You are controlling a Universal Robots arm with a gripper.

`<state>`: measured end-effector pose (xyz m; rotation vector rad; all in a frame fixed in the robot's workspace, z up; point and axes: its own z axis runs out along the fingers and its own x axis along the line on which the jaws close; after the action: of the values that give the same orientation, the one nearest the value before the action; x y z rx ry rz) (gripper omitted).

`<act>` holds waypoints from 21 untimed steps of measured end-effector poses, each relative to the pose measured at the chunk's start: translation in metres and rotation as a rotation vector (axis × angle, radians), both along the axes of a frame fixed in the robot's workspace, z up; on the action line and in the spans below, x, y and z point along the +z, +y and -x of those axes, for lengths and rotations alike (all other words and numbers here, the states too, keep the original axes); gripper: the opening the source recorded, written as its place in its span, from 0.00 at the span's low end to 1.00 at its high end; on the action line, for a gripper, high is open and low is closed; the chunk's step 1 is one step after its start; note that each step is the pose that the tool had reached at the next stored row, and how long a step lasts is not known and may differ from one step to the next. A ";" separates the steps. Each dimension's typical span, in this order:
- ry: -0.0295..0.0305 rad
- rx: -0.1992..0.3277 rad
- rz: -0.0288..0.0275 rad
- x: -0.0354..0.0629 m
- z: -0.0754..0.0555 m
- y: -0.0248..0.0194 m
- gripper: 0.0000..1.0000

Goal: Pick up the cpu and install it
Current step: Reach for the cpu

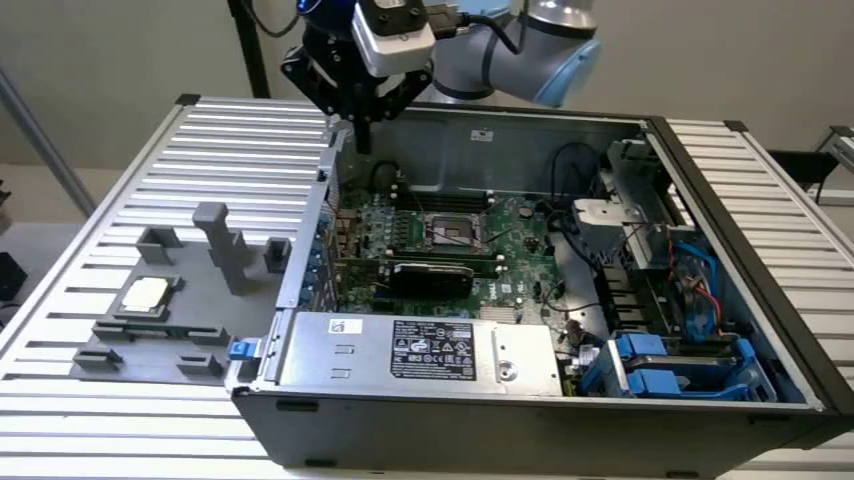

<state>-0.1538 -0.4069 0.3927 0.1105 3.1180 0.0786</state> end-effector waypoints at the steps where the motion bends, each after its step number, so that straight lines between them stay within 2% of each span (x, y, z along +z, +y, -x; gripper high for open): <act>1: 0.0000 0.000 -0.0001 0.0000 0.005 -0.0010 0.11; 8: 0.0000 0.000 -0.0001 -0.0001 0.037 -0.0064 0.11; 21: 0.0000 0.000 -0.0001 -0.0018 0.096 -0.0104 0.11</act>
<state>-0.2494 -0.4172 0.3909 0.1105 3.1180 0.0788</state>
